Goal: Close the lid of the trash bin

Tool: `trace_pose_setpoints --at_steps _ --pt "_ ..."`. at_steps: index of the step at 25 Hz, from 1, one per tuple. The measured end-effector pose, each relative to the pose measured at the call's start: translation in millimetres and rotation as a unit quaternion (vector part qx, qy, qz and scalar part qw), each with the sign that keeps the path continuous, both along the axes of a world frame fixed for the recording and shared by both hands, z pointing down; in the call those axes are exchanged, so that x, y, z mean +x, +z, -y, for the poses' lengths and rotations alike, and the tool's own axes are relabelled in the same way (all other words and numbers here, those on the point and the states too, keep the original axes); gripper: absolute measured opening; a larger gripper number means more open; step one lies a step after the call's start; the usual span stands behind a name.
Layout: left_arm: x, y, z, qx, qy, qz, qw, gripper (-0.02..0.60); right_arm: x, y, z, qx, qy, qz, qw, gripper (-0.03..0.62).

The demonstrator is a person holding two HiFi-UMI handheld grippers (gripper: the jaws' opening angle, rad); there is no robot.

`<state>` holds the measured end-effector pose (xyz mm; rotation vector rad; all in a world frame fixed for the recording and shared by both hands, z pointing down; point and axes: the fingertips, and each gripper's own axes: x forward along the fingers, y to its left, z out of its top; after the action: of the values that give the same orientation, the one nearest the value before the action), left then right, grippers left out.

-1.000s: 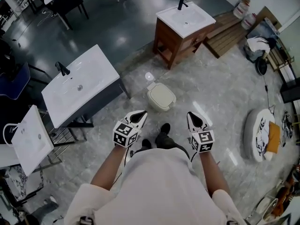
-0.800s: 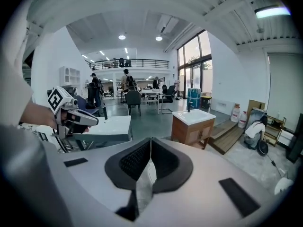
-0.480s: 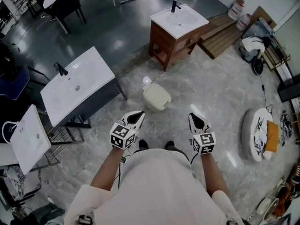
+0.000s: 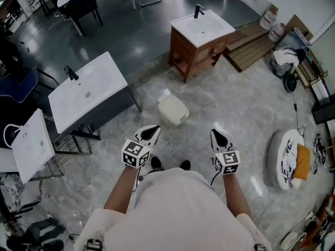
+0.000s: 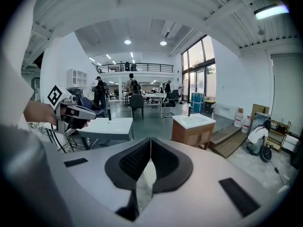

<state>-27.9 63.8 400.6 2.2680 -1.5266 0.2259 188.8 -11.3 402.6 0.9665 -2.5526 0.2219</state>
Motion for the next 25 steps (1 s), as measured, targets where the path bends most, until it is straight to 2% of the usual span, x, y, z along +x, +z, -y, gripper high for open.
trace_pose_setpoints --at_steps 11,25 --pt "17.5 -6.7 -1.6 0.001 -0.015 0.000 0.9999 0.018 8.1 -10.1 2.1 0.014 -0.025 0.005 1.000 0.032" --pt "12.3 -5.9 -0.9 -0.002 -0.030 0.005 0.9996 0.017 6.3 -12.1 7.5 0.021 -0.034 0.009 0.999 0.032"
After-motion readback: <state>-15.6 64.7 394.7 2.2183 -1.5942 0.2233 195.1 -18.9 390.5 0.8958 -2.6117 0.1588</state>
